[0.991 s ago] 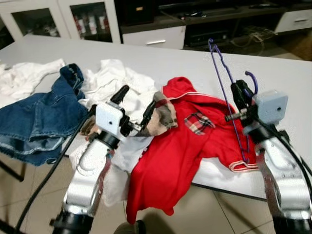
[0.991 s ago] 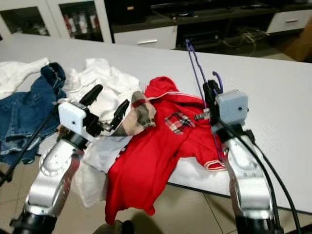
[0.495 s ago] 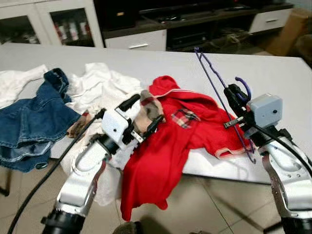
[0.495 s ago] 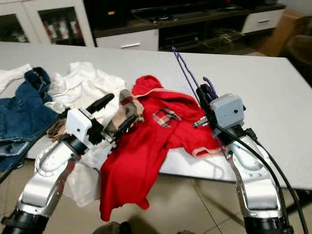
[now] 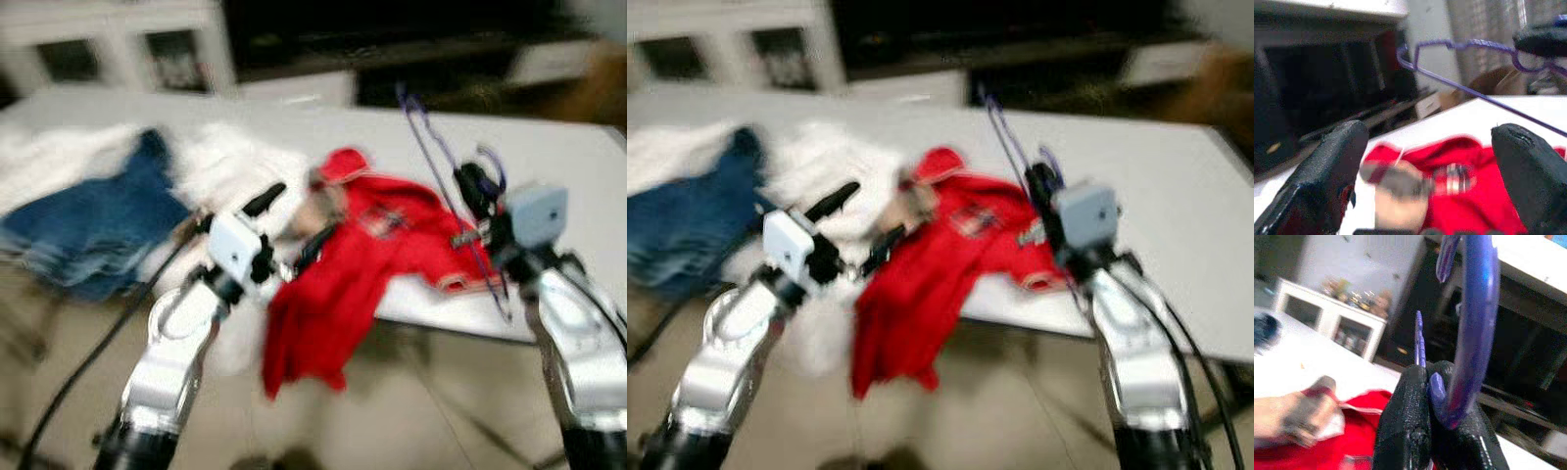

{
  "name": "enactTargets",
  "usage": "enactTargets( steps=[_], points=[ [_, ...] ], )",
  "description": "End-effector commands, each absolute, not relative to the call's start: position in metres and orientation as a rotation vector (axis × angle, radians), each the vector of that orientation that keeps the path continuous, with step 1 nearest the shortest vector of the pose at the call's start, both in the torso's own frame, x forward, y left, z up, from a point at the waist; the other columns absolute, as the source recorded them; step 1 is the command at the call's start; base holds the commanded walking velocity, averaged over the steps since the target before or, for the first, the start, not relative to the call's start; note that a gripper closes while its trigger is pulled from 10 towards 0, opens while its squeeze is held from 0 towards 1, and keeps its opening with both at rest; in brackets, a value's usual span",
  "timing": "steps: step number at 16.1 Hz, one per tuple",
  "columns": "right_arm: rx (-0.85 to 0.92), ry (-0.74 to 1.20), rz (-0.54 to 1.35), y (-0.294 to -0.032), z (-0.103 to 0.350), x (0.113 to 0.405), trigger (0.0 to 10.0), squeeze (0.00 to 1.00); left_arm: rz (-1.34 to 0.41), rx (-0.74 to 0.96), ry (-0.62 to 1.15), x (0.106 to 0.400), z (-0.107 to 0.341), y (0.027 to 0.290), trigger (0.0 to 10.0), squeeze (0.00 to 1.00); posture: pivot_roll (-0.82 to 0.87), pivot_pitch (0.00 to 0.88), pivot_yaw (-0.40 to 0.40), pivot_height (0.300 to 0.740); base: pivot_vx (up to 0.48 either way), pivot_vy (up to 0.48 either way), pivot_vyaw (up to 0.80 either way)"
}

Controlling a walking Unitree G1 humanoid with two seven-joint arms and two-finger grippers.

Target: Hang hanger

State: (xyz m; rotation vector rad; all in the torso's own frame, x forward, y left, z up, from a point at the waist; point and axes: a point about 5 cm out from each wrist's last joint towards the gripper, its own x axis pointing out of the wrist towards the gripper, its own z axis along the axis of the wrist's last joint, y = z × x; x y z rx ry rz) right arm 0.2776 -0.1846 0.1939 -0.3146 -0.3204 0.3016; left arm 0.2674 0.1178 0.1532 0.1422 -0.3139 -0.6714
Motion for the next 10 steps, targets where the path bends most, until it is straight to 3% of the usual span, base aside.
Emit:
enactTargets(
  steps=[1, 10],
  points=[
    [-0.307, -0.32, 0.288, -0.187, 0.196, 0.279, 10.0, 0.0, -0.674, 0.142, -0.326, 0.269, 0.157, 0.115, 10.0, 0.0, 0.01, 0.0, 0.053, 0.74, 0.0, 0.0, 0.0],
    [-0.241, -0.286, 0.309, -0.175, 0.181, 0.264, 10.0, 0.0, -0.421, 0.05, -0.296, 0.275, 0.144, 0.124, 10.0, 0.0, 0.0, 0.0, 0.063, 0.74, 0.0, 0.0, 0.0]
  ],
)
